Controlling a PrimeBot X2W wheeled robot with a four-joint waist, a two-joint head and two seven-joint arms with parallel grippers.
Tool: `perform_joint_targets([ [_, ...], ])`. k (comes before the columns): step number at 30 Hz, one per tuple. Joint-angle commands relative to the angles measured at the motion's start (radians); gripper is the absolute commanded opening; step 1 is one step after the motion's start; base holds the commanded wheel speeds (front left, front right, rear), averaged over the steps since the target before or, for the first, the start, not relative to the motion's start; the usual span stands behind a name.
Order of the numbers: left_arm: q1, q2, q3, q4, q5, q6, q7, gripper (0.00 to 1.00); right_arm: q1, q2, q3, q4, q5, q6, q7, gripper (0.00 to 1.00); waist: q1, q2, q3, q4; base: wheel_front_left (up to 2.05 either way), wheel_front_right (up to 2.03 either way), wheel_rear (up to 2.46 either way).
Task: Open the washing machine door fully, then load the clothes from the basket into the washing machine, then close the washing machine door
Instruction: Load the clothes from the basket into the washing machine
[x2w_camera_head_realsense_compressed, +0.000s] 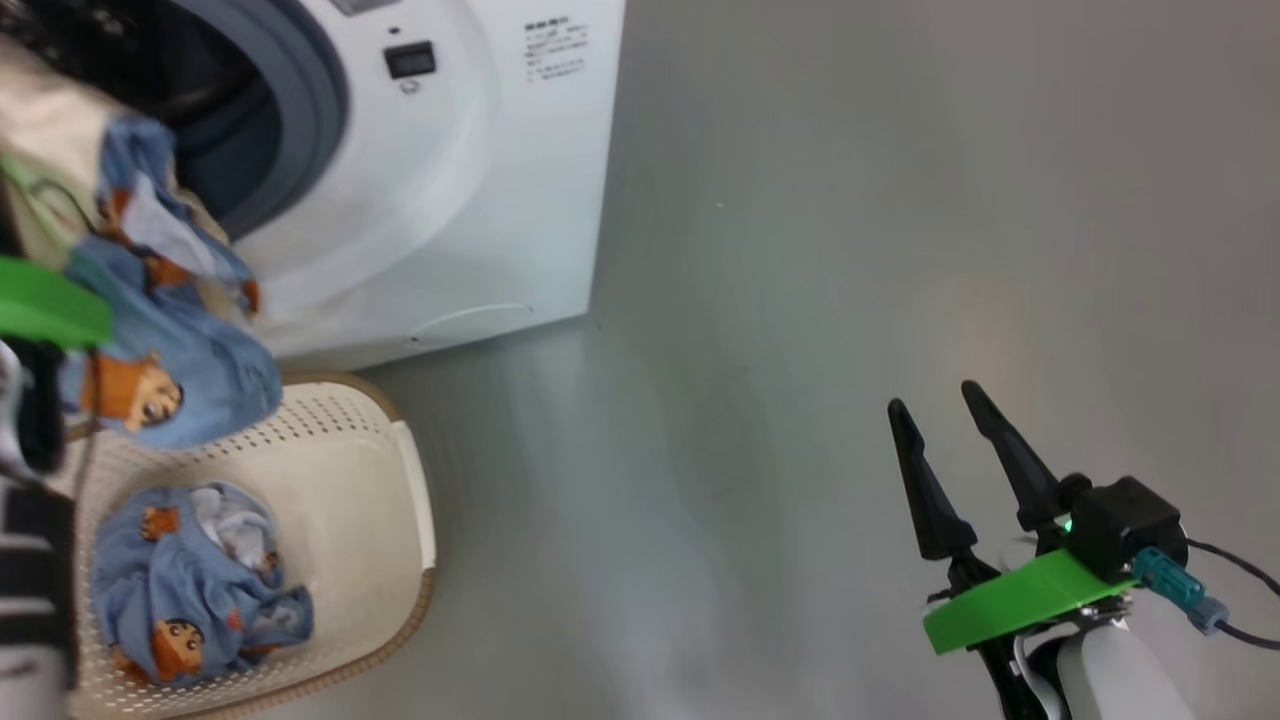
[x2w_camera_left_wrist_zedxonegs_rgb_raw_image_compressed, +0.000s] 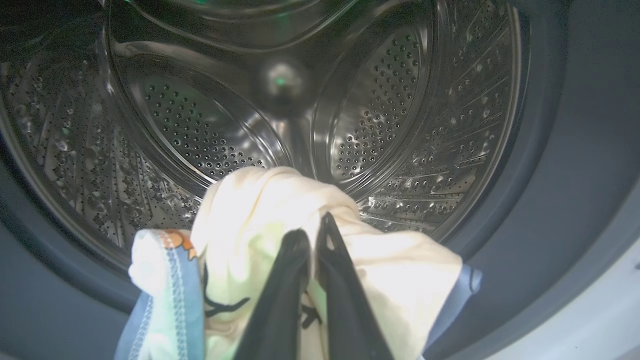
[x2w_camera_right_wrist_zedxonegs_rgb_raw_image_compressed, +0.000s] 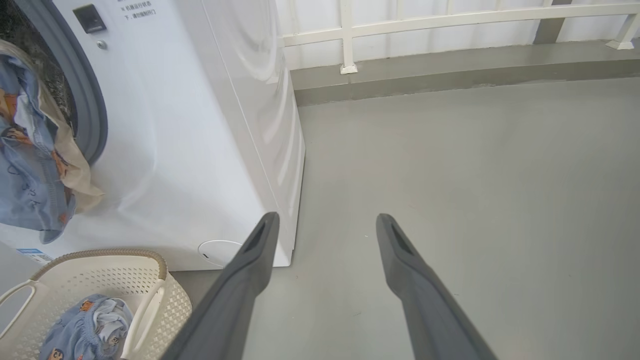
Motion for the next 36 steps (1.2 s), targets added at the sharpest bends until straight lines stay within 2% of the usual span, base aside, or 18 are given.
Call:
perform_joint_targets([
  [1, -0.050, 0.067, 0.018, 0.001, -0.009, -0.002, 0.015, 0.00, -0.019, 0.004, 0.025, -0.026, 0.009, 0.002, -0.005, 1.00, 0.0000, 0.0000, 0.050, -0.034, 0.00, 0.00, 0.00],
  [6, -0.177, 0.100, -0.011, 0.075, -0.012, -0.002, 0.048, 0.00, -0.029, 0.013, 0.026, -0.032, 0.014, 0.002, -0.005, 1.00, 0.0000, 0.0000, 0.112, -0.048, 0.00, 0.00, 0.00],
  [16, -0.362, 0.108, -0.068, 0.205, -0.056, -0.002, 0.071, 0.00, -0.041, 0.022, 0.028, -0.053, 0.028, 0.002, -0.005, 1.00, 0.0000, 0.0000, 0.252, -0.043, 0.00, 0.00, 0.00],
  [23, -0.474, 0.118, -0.103, 0.284, -0.060, -0.002, 0.032, 0.00, -0.054, 0.024, 0.030, -0.068, 0.039, 0.002, -0.005, 1.00, 0.0000, 0.0000, 0.333, -0.025, 0.00, 0.00, 0.00],
  [28, -0.516, 0.130, -0.126, 0.333, -0.044, 0.000, -0.017, 0.00, -0.055, 0.024, 0.036, -0.070, 0.049, 0.002, -0.005, 1.00, 0.0000, 0.0000, 0.340, -0.021, 0.00, 0.00, 0.00],
  [32, -0.547, 0.143, -0.138, 0.297, 0.001, 0.024, -0.052, 0.00, -0.052, 0.024, 0.046, -0.068, 0.053, 0.002, -0.005, 1.00, 0.0000, 0.0000, 0.343, -0.025, 0.00, 0.00, 0.00],
  [36, -0.546, 0.152, -0.137, 0.144, 0.062, 0.046, -0.055, 0.00, -0.056, 0.025, 0.052, -0.070, 0.054, 0.002, -0.005, 1.00, 0.0000, 0.0000, 0.355, -0.030, 0.00, 0.00, 0.00],
])
